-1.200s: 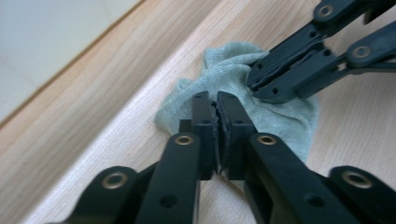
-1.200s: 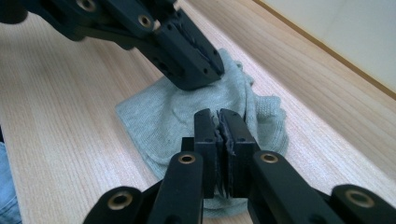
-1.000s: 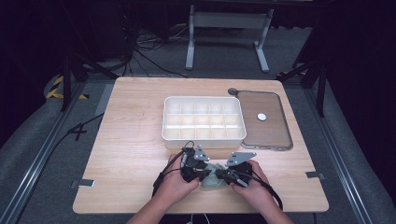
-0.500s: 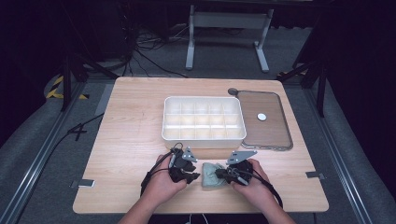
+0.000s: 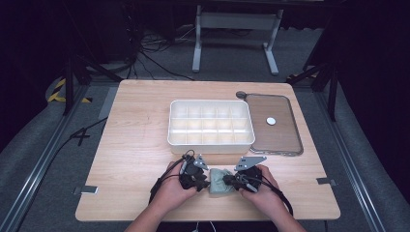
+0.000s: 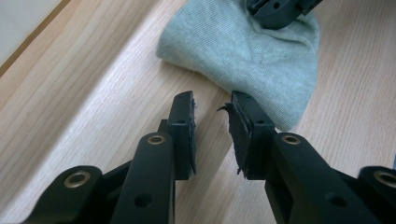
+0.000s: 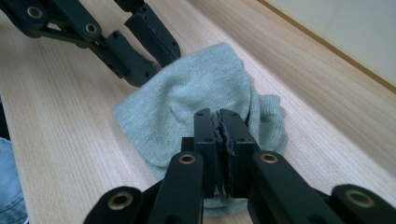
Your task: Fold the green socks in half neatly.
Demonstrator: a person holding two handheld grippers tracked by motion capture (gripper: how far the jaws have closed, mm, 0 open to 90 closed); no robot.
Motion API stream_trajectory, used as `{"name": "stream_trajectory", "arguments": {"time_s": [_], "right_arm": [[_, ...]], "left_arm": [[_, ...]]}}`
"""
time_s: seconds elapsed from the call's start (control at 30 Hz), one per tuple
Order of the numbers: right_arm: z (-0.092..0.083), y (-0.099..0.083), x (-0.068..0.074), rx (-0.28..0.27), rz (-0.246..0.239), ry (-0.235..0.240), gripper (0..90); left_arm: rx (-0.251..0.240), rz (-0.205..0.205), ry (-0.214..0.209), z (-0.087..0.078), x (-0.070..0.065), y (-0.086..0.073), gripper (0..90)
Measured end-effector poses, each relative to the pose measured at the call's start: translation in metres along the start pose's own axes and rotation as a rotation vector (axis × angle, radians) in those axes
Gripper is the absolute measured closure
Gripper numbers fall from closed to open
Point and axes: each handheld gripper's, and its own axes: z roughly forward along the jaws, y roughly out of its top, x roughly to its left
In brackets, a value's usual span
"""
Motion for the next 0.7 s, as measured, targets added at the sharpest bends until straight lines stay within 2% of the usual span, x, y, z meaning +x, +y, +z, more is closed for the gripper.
{"name": "stream_trajectory", "arguments": {"time_s": [0.07,0.1,0.13,0.17,0.2,0.23,0.27,0.3,0.4,0.57,0.67,0.7], "right_arm": [[0.0,0.0,0.0,-0.001,0.003,0.0,86.1],[0.0,-0.001,0.001,-0.002,0.003,-0.002,86.1],[0.0,-0.001,0.001,-0.002,0.001,-0.003,86.1],[0.0,-0.001,0.001,-0.001,0.001,-0.003,86.1],[0.0,-0.001,0.001,-0.001,0.001,-0.003,86.1],[0.0,-0.001,0.002,0.001,0.003,0.001,86.1],[0.0,-0.001,0.002,0.001,0.003,0.001,86.1],[-0.001,-0.001,0.003,0.007,0.009,0.013,86.1],[0.0,0.0,0.007,0.011,0.0,0.006,86.0],[0.0,-0.001,0.007,0.013,0.003,0.004,86.1],[0.001,-0.003,0.005,0.003,0.032,0.007,86.8],[0.001,-0.004,0.004,-0.002,0.05,0.012,86.9]], "left_arm": [[0.002,0.033,-0.001,0.001,-0.002,0.002,75.0],[-0.03,0.039,0.001,0.002,-0.004,0.004,77.0],[-0.03,0.039,0.001,0.002,-0.004,0.004,77.1],[-0.07,0.055,0.003,0.001,-0.005,0.006,77.1],[-0.07,0.055,0.003,0.001,-0.005,0.006,77.0],[-0.101,0.099,-0.002,-0.001,-0.009,0.009,76.6],[-0.101,0.099,-0.002,-0.001,-0.009,0.009,75.1],[-0.11,0.112,-0.002,0.0,-0.01,0.01,75.1],[-0.116,0.157,0.004,0.0,-0.014,0.012,73.9],[-0.118,0.181,-0.002,-0.001,-0.017,0.014,72.4],[-0.129,0.19,0.011,0.003,-0.024,0.015,72.3],[-0.121,0.21,0.027,0.003,-0.026,0.016,72.3]]}}
